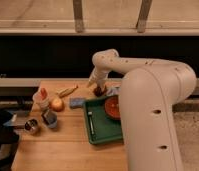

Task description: Place grapes in tray

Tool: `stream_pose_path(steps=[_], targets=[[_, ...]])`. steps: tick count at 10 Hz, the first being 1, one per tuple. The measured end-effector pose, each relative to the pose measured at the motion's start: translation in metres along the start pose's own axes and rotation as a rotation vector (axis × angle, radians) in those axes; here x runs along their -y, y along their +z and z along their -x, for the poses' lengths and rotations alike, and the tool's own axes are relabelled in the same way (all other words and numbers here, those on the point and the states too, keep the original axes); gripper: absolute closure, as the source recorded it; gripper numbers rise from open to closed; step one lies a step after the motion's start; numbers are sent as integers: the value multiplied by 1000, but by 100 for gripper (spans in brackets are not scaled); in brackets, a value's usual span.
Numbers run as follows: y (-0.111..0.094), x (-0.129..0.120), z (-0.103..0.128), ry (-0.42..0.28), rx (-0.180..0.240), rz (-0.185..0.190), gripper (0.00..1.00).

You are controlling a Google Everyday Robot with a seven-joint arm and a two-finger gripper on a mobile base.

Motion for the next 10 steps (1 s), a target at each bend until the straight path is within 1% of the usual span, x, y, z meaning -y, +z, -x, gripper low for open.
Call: stream_pose_path(steps=[2,3,4,6,8,9,10], targets=[[20,5,5,-3,-21,-36,35],[31,8,10,-4,-27,-64,35],[37,18,19,7,-27,-86,35],[44,31,28,24,-34,-106,35],[57,36,27,27,-52,-127,35],[65,35,24,27,-64,-128,35],[68,34,23,24,-71,-126,37]])
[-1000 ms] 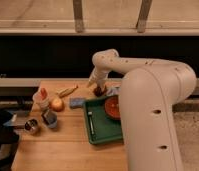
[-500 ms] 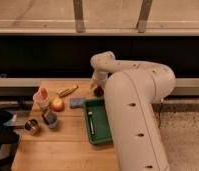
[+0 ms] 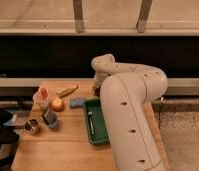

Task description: Place grapes in tray

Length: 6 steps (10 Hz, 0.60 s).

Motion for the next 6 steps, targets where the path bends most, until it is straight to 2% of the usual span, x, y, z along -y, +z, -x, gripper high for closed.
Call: stream_pose_path(steps=[2,3,6], targets=[[1,-2,-2,-11,1,6,53],[-1,-5,-2,-17,5,13,66],[-2,-6,-5,-22,1,29,93]])
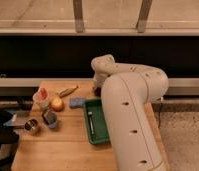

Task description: Place grapes in tray

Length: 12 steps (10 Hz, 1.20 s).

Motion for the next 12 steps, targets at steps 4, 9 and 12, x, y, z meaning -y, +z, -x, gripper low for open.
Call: stream_pose_path(steps=[4,9,12], targets=[[-18,-17,-8,-43,-29,118,100],[-84,-28,-14,-89,-4,270,100],[-139,-15,-35,-176,-30,333,100]])
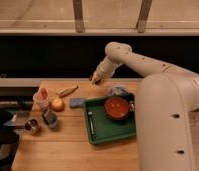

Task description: Place grapes in tray

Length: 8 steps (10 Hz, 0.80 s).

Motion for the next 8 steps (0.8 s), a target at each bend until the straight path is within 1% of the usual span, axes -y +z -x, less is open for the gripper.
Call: stream_pose_path(steps=[1,3,4,5,8], targets=[[-14,0,-17,-35,-34,6,100],[-38,4,-61,-92,-112,25,100],[-43,5,-76,-103,-139,31,100],[-47,3,-99,-118,-190,46,100],[-46,-5,-152,-132,-351,76,100]])
